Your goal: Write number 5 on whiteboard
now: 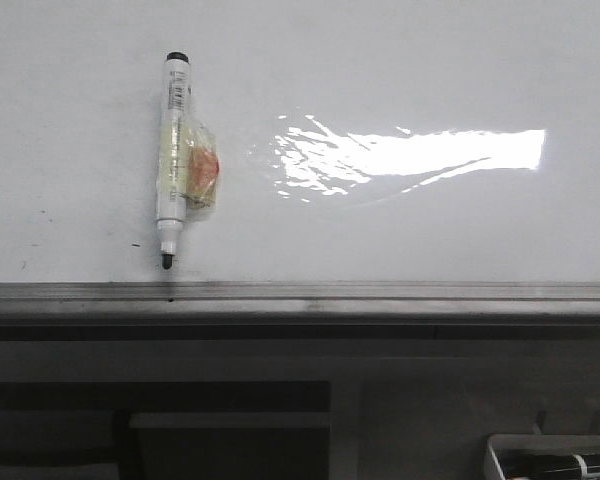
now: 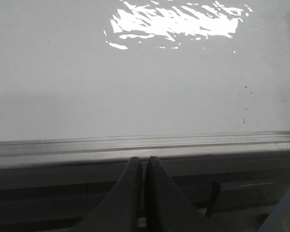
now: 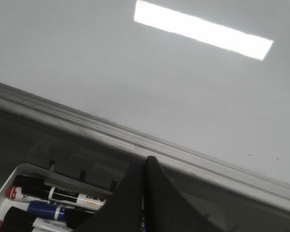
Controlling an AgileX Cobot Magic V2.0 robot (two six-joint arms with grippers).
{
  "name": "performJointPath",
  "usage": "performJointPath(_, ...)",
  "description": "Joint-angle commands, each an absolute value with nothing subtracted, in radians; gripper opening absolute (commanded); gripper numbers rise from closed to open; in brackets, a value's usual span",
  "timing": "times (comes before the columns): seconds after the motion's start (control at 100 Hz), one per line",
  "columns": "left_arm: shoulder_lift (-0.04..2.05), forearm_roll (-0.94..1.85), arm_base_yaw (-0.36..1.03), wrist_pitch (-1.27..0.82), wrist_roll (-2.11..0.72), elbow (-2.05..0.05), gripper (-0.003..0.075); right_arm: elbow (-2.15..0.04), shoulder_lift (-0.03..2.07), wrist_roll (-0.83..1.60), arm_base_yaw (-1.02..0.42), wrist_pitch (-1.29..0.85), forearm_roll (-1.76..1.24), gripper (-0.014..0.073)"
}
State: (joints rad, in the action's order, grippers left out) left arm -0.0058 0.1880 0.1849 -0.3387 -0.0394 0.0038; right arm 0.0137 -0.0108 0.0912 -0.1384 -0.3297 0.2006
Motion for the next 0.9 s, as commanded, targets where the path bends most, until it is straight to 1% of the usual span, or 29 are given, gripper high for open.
performJointPath(0.0, -0.033, 0.201, 0.188, -0.283, -0.031, 0.021, -0.002, 0.039, -0.028, 0.093, -0.132, -0.311, 0.211, -0.0061)
performJointPath(0.68, -0.033, 0.201, 0.188, -0.283, -0.031, 0.021, -0.002, 0.039, -0.028, 0.093, -0.132, -0.311, 0.211, -0.0061)
performJointPath(0.89, -0.033, 0.123, 0.188, -0.246, -0.035, 0.021, -0.002, 0.039, -0.028, 0.093, -0.132, -0.31, 0.211, -0.0061)
